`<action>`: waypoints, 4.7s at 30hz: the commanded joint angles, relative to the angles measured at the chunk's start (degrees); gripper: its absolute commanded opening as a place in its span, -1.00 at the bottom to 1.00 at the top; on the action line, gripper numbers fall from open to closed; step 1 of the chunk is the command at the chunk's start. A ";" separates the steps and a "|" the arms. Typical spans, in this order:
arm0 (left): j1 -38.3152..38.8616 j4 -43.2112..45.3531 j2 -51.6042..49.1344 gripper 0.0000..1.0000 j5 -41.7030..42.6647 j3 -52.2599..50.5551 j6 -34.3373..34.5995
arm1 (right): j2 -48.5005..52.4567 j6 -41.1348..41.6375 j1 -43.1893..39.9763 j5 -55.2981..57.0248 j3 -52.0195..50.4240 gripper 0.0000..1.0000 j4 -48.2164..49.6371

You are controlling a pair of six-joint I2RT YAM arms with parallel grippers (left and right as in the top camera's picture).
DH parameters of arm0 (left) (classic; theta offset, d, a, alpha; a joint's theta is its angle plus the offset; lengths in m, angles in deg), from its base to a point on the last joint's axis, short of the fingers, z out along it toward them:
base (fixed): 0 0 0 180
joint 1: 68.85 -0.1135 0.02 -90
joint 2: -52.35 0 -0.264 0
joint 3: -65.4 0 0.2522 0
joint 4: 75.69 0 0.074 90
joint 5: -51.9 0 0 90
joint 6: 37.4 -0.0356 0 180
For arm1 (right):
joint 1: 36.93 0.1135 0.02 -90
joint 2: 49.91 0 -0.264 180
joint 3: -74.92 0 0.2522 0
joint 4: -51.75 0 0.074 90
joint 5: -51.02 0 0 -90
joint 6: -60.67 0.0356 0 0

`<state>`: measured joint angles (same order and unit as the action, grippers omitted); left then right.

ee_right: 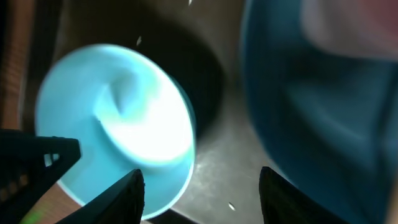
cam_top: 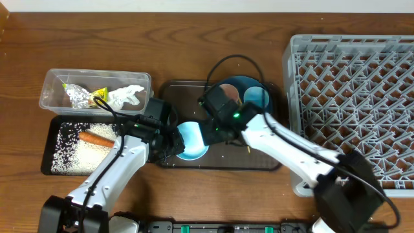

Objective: Sort waste into correct bins and load items into the dishwasher rack

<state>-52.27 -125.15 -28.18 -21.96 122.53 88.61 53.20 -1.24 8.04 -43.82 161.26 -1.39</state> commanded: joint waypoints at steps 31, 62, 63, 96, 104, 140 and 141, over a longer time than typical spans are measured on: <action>0.11 0.00 -0.44 -0.59 -2.75 -0.79 -0.35 | 3.10 2.78 5.27 7.48 -0.50 0.08 2.99; 0.11 -0.48 -0.46 -0.88 -3.69 -0.76 -0.35 | 2.40 1.92 3.56 8.79 0.42 0.33 1.92; 0.11 -0.68 -0.13 -0.87 -3.32 -0.72 -0.35 | 1.99 1.51 3.41 8.83 0.83 0.33 1.27; 0.11 -2.99 11.76 -0.88 -4.17 -0.31 -6.21 | -5.49 -0.24 3.04 9.16 -2.16 0.26 0.90; 0.11 -2.80 11.76 -0.88 -3.34 -0.31 -6.32 | -5.49 0.61 3.17 9.09 -6.14 0.32 5.99; 0.11 -2.71 11.76 -0.88 -3.32 -0.31 -6.64 | -5.49 4.66 4.24 9.18 -8.76 -0.35 12.94; 0.11 -2.69 11.76 -0.88 -3.32 -0.31 -6.64 | -5.49 4.66 4.24 9.18 -8.83 -0.35 12.94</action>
<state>-52.23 -128.00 -16.88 -25.17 122.51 82.55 48.15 2.57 12.65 -35.47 152.95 11.31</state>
